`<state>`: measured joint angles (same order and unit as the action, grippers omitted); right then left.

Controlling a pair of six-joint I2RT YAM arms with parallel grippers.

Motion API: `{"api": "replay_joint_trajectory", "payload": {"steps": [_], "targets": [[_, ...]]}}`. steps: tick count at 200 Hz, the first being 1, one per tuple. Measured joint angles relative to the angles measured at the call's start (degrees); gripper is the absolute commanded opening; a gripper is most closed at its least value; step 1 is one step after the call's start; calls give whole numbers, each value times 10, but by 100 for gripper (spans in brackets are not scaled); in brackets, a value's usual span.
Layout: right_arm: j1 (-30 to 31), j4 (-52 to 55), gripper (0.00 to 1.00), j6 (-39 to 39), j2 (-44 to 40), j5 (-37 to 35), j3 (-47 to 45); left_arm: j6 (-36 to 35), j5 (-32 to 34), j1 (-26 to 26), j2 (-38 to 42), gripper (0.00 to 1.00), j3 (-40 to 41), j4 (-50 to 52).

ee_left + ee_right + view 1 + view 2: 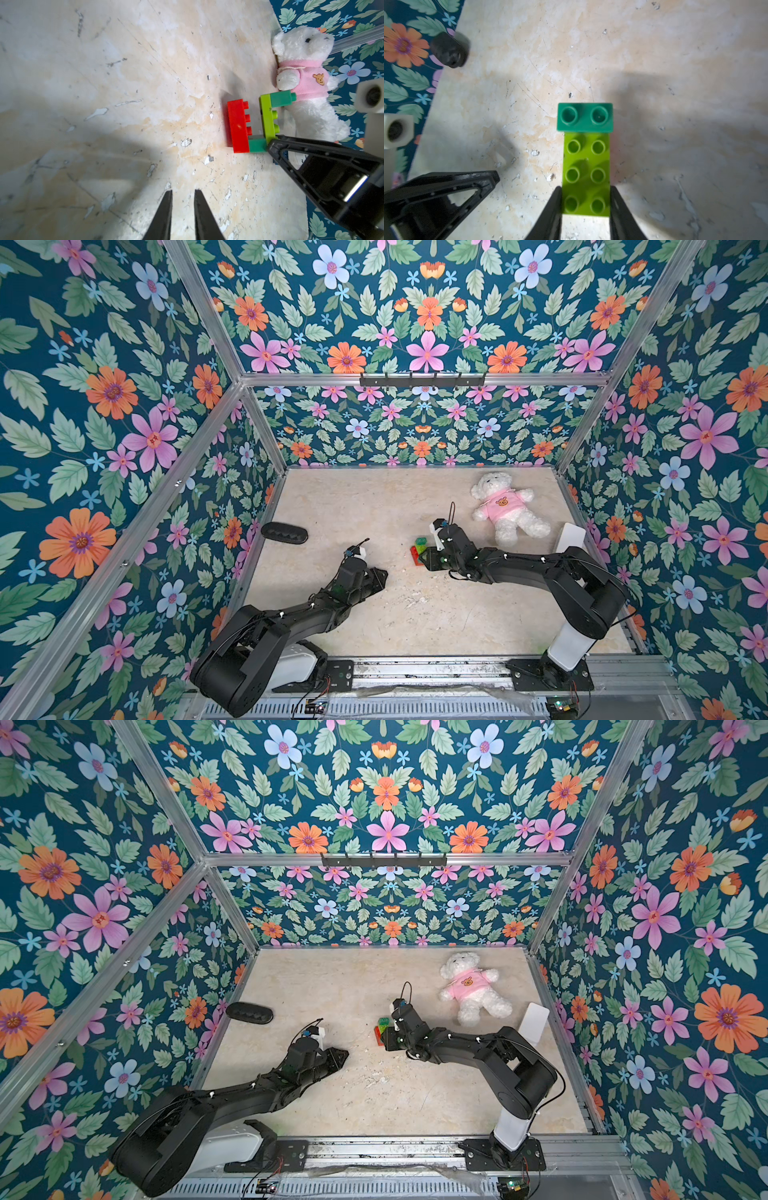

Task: Assemble the number 5 with lego
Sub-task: Pick up the lego brick from the center of the board, then place the lego brick at the center of the board.

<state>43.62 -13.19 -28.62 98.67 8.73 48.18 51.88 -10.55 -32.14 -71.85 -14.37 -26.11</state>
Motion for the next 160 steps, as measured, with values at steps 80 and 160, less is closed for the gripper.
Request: {"api": "replay_joint_trajectory", "payload": {"steps": [80, 160], "targets": [[-81, -301, 34, -180, 40, 193, -134, -8, -2, 2, -6, 22, -12, 4], [-90, -380, 48, -242, 66, 227, -153, -11, -2, 2, -7, 22, -20, 7]]}}
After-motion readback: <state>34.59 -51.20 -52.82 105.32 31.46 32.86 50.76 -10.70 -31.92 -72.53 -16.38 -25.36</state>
